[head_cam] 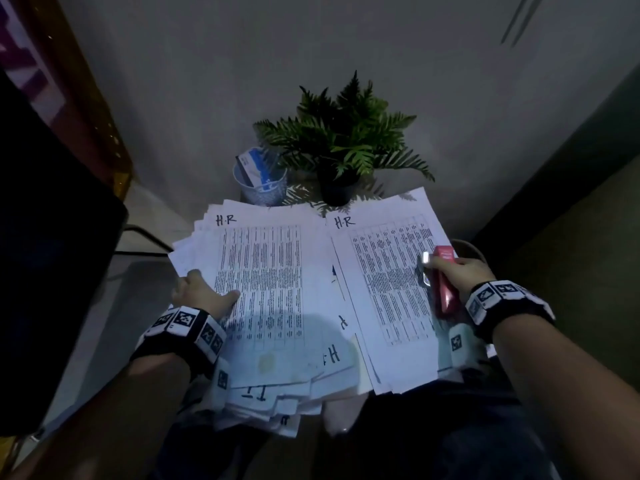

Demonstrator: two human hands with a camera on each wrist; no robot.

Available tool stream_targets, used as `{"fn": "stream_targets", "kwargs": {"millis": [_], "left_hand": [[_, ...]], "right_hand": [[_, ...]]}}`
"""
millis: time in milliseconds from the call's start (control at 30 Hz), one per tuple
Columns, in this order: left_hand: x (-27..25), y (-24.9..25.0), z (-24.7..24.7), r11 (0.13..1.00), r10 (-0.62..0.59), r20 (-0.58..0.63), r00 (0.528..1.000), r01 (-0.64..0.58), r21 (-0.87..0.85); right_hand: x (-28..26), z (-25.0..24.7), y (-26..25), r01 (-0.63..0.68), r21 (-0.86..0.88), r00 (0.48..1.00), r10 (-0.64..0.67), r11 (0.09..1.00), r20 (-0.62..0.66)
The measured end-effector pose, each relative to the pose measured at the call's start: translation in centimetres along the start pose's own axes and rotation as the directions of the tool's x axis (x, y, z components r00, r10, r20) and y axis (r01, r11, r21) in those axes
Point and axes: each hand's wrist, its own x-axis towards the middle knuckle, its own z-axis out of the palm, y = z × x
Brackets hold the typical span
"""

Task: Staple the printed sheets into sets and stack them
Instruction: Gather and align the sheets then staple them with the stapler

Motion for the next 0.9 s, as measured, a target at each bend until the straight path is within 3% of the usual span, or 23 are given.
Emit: {"fn": "stream_targets", "kwargs": {"millis": [367, 567, 700, 800, 900], "left_hand": [[1.0, 0.5, -2.0, 0.997, -0.071, 0.122, 0.990, 0.068, 0.029], [1.2, -0.6, -3.4, 0.958, 0.009, -0.059, 0.998, -0.026, -0.287], [0.4, -1.3, -4.5, 0.898, 0.048, -0.147, 0.988, -0.107, -0.426], [-0.8, -1.5, -4.9, 0.852, 0.093, -0.239, 0.966, -0.202, -0.483], [-2.7, -1.6, -5.9, 0.814, 0.133, -0.356, 0.925, -0.307, -0.493]], "right_hand": [[-3.7, 0.6, -1.7, -0.057, -0.114, 0.989, 0.071, 0.992, 0.127], [-5.5, 0.6, -2.9, 0.018, -0.138, 1.000, -0.021, 0.990, -0.022], [-7.2, 0.8, -3.6, 0.162, -0.238, 0.977, -0.189, 0.958, -0.096], [-9.2, 1.3, -4.3, 0.269, -0.130, 0.960, -0.277, 0.954, -0.049], [-12.9, 2.2, -5.4, 0.344, 0.002, 0.934, -0.343, 0.939, 0.100]]}}
